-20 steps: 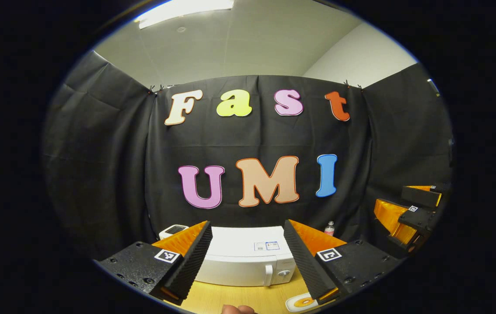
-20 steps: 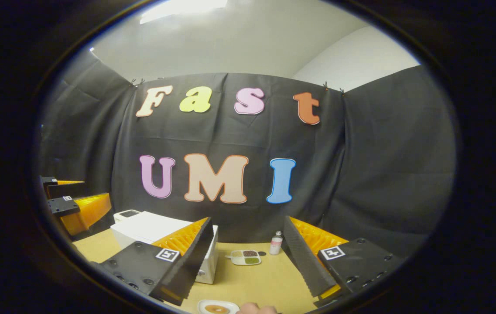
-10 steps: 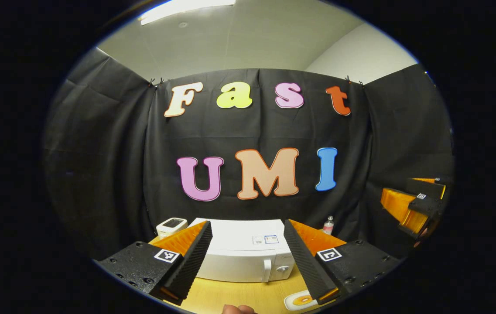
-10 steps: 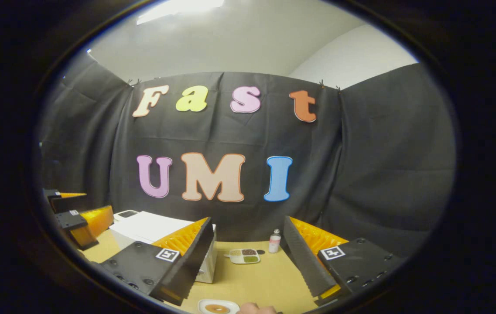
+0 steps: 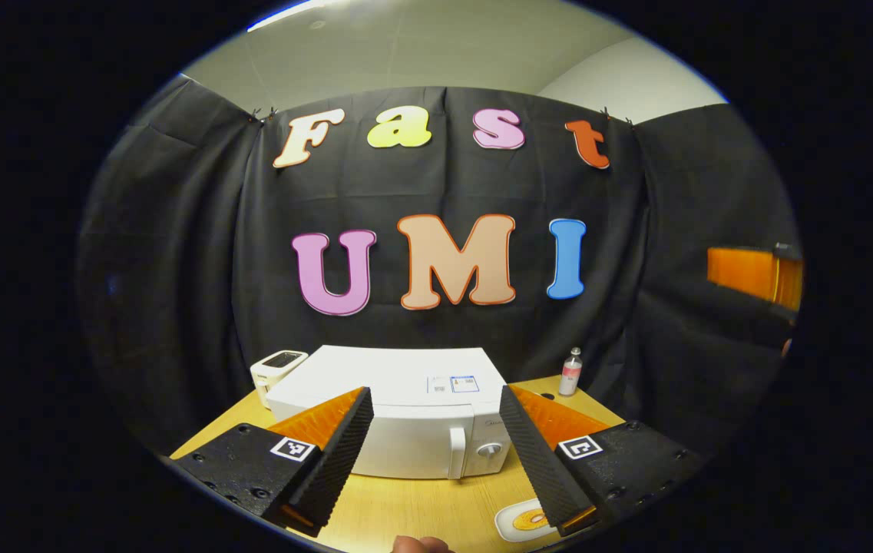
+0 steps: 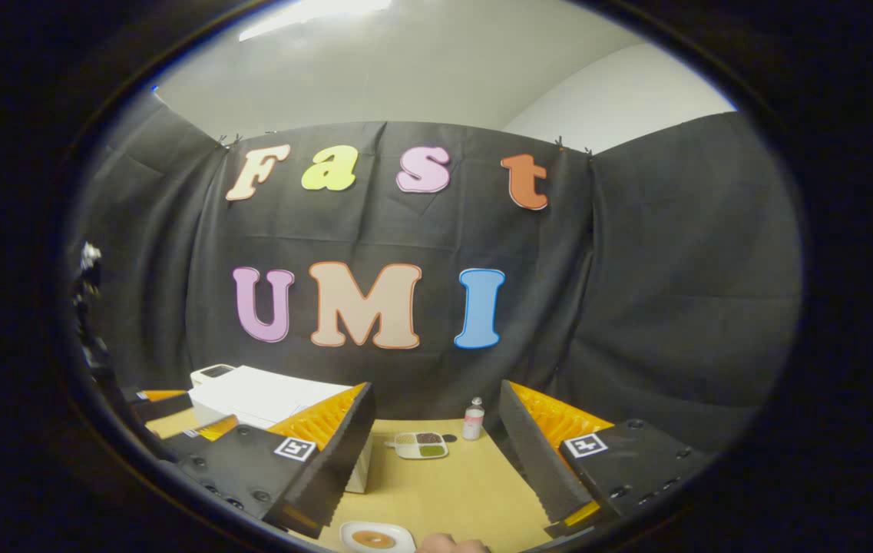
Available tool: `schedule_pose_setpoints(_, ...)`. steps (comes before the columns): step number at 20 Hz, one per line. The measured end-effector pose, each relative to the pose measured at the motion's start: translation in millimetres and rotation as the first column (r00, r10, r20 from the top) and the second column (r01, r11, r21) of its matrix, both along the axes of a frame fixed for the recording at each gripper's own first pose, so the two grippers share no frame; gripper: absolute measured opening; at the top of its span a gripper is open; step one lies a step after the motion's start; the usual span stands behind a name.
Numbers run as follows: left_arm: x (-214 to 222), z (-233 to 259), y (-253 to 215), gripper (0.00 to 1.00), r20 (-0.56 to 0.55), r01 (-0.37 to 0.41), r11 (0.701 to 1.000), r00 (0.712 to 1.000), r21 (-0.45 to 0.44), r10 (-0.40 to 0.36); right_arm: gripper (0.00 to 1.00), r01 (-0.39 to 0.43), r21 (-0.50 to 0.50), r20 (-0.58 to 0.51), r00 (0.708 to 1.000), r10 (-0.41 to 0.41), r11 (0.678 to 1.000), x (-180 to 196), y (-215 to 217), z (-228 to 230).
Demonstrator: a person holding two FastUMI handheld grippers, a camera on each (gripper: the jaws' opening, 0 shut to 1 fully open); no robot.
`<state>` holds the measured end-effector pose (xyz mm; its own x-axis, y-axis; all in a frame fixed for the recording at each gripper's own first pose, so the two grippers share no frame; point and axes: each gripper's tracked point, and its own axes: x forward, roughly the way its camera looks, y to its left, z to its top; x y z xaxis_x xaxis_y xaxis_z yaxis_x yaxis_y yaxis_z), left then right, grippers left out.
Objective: Open the microwave oven with the left hand, put the food in, and close the microwave oven.
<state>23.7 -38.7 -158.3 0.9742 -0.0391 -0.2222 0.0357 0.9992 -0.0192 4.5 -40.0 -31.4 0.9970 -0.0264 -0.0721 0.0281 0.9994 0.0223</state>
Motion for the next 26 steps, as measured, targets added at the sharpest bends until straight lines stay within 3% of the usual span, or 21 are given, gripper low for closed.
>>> schedule_pose_setpoints(6, 18.4, -105.4, -29.4, 0.99, -0.144, 0.091, 0.996, 0.985, -0.023, -0.094, 0.96, 0.039, -0.01, 0.011, 0.999, -0.038, 0.999, -6.0, -18.6, 6.4)
schedule_pose_setpoints(13, 56.1, -172.7, -27.6, 0.99, -0.24, 0.075, 0.997, 0.968, -0.007, -0.074, 0.96, 0.104, -0.018, 0.02, 0.994, -0.103, 0.994, -16.2, -42.9, 12.7)
schedule_pose_setpoints(22, 84.9, -203.0, -30.4, 1.0, -0.281, 0.074, 0.997, 0.958, 0.029, -0.063, 0.96, 0.155, -0.022, 0.02, 0.988, -0.155, 0.988, -23.6, -62.9, 15.3)
schedule_pose_setpoints(23, 85.9, -205.2, -33.2, 1.0, -0.286, 0.084, 0.996, 0.955, 0.023, -0.074, 1.0, 0.157, -0.025, 0.021, 0.987, -0.157, 0.987, -24.5, -64.2, 16.0)
schedule_pose_setpoints(26, 88.3, -209.4, -35.7, 0.96, -0.3, 0.119, 0.992, 0.948, 0.036, -0.103, 0.96, 0.166, -0.037, 0.014, 0.986, -0.166, 0.985, -26.4, -69.5, 11.8)
